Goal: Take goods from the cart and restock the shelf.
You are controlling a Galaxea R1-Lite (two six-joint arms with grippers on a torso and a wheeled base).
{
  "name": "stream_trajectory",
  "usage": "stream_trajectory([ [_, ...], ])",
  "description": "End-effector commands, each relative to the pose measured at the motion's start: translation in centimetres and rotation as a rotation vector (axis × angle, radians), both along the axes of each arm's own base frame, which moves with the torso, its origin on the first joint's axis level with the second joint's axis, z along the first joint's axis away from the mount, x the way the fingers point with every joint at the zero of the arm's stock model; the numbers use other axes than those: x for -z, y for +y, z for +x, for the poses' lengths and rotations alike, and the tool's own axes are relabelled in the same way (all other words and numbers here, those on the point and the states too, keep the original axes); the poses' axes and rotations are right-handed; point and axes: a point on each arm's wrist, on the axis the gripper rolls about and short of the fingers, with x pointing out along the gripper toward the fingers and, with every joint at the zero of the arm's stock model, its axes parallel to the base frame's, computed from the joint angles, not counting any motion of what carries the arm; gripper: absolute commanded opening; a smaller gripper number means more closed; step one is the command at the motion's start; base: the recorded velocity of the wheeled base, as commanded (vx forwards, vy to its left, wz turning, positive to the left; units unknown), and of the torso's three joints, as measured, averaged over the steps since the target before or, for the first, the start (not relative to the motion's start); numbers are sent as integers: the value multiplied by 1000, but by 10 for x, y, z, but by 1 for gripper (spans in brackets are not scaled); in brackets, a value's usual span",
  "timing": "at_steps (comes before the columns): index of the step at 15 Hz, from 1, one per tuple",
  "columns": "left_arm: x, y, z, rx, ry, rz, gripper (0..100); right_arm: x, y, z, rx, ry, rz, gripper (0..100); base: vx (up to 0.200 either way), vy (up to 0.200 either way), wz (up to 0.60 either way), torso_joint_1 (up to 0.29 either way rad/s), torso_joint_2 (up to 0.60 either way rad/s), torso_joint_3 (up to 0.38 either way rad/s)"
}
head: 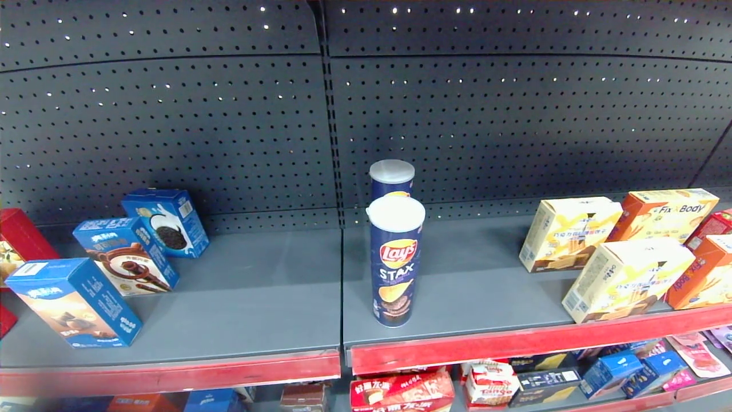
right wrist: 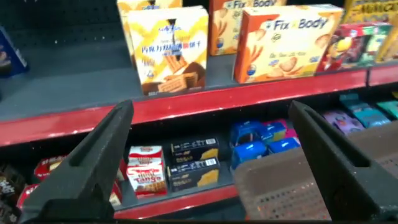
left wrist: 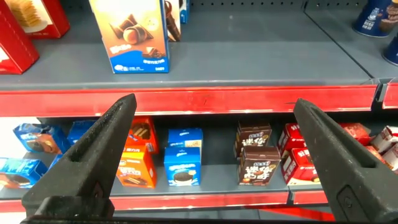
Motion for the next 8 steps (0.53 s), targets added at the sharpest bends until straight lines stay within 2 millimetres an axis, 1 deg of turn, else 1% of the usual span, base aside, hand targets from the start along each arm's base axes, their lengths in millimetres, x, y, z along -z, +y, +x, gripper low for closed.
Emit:
stream_trajectory([
  [1,0,0,0,-1,3,0,100,27,0,10,-9,22,-22,100,0,0,0,0,0,0],
  [3,0,0,0,-1,3,-1,100,30,1,10,-24,49,-16,100,0,0,0,0,0,0],
  [4,0,0,0,-1,3,-1,100,31,2,11,-95,50,8,100,0,0,0,0,0,0],
  [5,0,0,0,-1,3,0,100,34,2,11,-112,82,24,100,0,0,0,0,0,0],
  [8,0,0,0,-1,3,0,100,36,3,11,-129,101,-14,100,0,0,0,0,0,0],
])
